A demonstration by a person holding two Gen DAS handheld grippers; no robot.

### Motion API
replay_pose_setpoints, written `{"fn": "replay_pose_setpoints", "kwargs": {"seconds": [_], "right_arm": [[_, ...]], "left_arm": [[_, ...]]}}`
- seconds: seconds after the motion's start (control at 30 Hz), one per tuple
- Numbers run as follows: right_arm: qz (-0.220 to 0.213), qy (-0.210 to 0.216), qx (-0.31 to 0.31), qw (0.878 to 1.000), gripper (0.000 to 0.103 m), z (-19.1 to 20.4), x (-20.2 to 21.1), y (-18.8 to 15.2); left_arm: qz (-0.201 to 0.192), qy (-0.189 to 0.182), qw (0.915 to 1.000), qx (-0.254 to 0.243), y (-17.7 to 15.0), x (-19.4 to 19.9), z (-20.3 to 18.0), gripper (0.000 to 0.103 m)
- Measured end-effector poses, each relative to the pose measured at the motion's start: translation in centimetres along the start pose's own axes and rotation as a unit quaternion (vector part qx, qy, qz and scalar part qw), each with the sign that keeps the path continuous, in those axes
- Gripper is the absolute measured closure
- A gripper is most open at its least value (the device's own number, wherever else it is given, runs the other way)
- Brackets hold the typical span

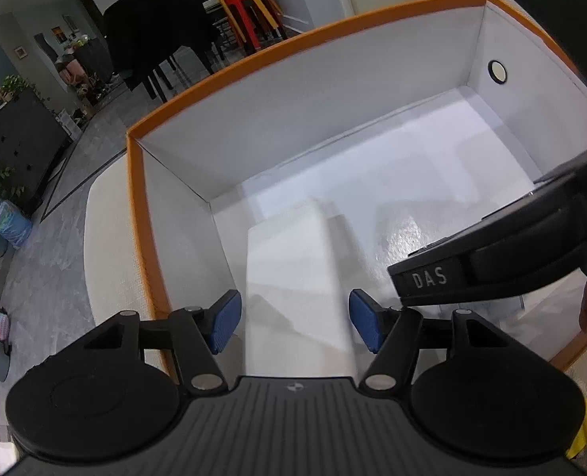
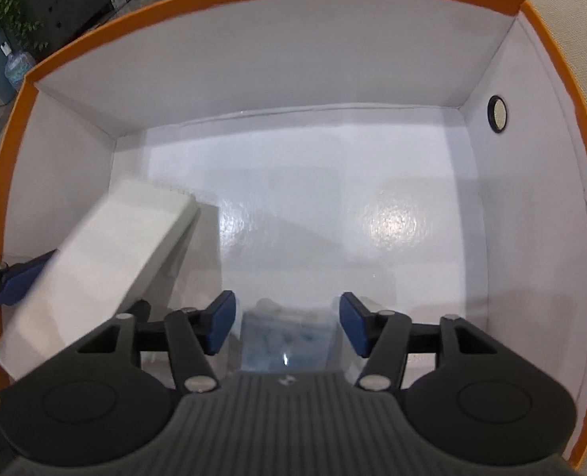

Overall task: Organize rigid objects
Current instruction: 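Open both tools to release the white box and cube, then withdraw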

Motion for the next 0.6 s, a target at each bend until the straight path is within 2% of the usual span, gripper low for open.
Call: {"fn": "replay_pose_setpoints", "kwargs": {"seconds": [0.13,0.37,0.6], "right_arm": [[-0.006,0.0,-0.007,1.0,0.044,-0.2,0.2,0.0],[-0.013,-0.005,-0.002,1.0,0.044,-0.9,1.5,-0.5],[-0.02,-0.01,0.0,1.0,0.044,-0.3,1.9,-0.3]], "left_arm": [[-0.003,0.001,1.0,0.002,0.0,0.2,0.3,0.02],[-0.013,-0.004,0.9997,0.019,0.3,1.1,0.6,0.02],[-0.024,-0.004,0.9996,0.016,0.6,2.7,0.8,0.019]]}}
Point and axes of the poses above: each gripper's, at about its wrist camera, not at the fingertips, and x roughly against the way its jaws point, z to its left, y to its top, the point moved 3 cm from there along -x, roughly the way its jaws point, and after that the axes turned 10 degrees about -y, right-handed, at the moved point
